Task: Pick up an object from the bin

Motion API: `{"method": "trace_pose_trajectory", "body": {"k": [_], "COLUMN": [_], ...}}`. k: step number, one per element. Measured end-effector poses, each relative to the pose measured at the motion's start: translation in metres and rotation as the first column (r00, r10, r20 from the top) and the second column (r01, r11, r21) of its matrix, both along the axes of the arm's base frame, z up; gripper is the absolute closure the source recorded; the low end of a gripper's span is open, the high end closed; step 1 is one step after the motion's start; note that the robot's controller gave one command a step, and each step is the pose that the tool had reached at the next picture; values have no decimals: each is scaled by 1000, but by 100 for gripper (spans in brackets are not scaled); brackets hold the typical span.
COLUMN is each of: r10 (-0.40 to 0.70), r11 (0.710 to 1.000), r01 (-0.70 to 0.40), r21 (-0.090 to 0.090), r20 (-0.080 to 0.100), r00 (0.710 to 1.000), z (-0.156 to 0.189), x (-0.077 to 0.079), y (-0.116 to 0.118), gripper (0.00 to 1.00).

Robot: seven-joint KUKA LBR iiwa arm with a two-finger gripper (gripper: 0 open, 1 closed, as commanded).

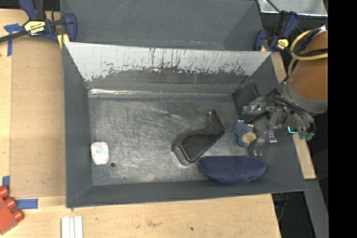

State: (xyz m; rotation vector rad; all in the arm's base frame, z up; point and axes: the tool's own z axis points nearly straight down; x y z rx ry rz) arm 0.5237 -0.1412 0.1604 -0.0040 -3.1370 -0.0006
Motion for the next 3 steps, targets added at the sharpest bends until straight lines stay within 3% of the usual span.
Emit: {"method": "trace_pose_trajectory", "body": {"k": [1,2,3], "r10": [-13,-10,13], "r11": [1000,1000,1000], "r01": [13,10,-13], "r21": [-2,3,-4], "r20": [11,20,18], "r00": [1000,1000,1000], "z": [-90,-85,57], "x": [47,50,57], "y": [-2,2,-2], "gripper": [0,100,100]}}
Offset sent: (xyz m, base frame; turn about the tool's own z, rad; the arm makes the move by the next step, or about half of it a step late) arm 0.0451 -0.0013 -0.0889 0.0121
